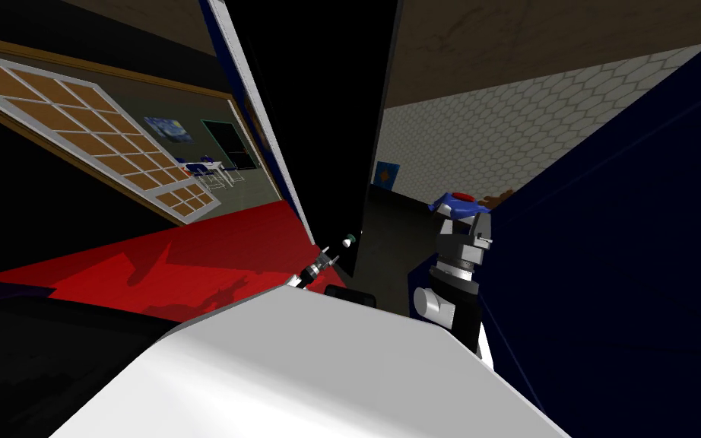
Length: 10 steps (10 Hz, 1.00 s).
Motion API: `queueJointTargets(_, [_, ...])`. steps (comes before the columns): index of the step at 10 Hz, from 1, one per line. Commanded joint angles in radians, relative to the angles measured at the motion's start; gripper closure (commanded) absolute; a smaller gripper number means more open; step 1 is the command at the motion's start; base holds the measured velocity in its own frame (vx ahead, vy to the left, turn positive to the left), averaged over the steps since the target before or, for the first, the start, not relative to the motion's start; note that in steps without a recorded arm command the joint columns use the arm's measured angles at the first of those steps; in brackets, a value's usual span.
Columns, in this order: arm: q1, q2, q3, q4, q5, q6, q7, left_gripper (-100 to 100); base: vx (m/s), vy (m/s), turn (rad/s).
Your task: Push the door open
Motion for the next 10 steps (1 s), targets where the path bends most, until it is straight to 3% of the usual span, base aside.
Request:
queueJointTargets(1, [0.001, 0.006, -0.002, -0.004, 0.001, 0.006, -0.001, -100, 0.172, -0.1, -0.017])
queueJointTargets(3, [-0.005, -0.01, -0.002, 0.004, 0.007, 0.01, -0.011, -100, 0.179, -0.107, -0.022])
queueJointTargets(5, [-0.009, -0.051, -0.001, 0.011, 0.012, 0.014, -0.019, -100, 0.2, -0.093, -0.026])
queueJointTargets(6, [-0.001, -0.04, -0.003, 0.003, 0.009, 0.012, -0.017, -100, 0.084, -0.048, 0.002])
queueJointTargets(7, [-0.001, -0.04, -0.003, 0.003, 0.009, 0.012, -0.017, 100, -0.013, 0.002, -0.008])
queueJointTargets(10, [-0.001, -0.04, -0.003, 0.003, 0.009, 0.012, -0.017, 100, -0.026, 0.011, -0.005])
